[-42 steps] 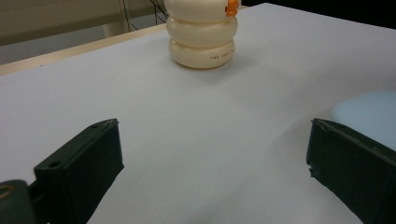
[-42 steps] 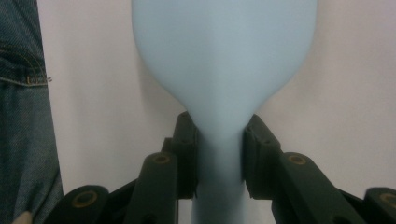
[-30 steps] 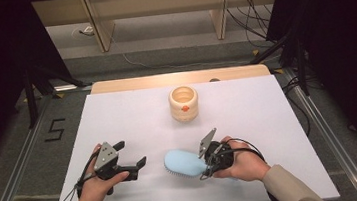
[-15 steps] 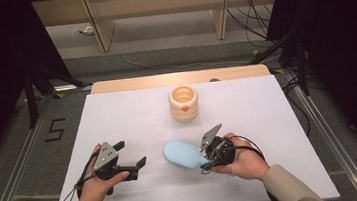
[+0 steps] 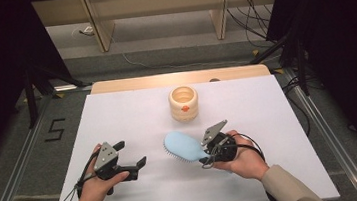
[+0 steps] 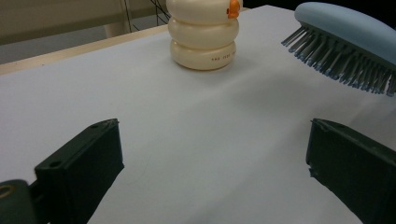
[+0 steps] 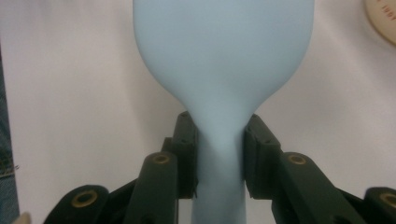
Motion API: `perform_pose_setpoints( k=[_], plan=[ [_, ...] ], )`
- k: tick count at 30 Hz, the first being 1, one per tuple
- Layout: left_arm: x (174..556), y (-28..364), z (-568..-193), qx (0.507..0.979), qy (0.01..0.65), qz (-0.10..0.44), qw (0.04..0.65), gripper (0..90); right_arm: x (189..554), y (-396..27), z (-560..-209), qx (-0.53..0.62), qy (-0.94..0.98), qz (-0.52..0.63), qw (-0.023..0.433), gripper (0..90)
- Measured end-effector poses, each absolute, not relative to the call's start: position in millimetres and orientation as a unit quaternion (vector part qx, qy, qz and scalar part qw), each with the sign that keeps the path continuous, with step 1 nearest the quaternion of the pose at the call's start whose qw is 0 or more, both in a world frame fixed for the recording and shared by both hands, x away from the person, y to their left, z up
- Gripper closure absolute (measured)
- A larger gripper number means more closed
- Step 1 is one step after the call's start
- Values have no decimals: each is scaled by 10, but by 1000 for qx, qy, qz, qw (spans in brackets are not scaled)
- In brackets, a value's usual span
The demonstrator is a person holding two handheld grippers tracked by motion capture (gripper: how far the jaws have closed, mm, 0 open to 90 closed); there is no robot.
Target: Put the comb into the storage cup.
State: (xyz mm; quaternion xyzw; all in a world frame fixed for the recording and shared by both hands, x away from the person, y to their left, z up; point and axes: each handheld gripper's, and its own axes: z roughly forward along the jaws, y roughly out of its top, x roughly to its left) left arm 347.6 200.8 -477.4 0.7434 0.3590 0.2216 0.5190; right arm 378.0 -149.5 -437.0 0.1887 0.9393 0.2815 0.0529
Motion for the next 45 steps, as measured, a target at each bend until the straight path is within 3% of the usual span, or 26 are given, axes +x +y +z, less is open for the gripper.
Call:
perform_pose_setpoints(
  k=[45],
  plan=[
    [3481, 1967, -4781, 742, 362, 211, 524, 36, 3819, -1595, -4314, 285, 880, 368, 93, 702]
  ],
)
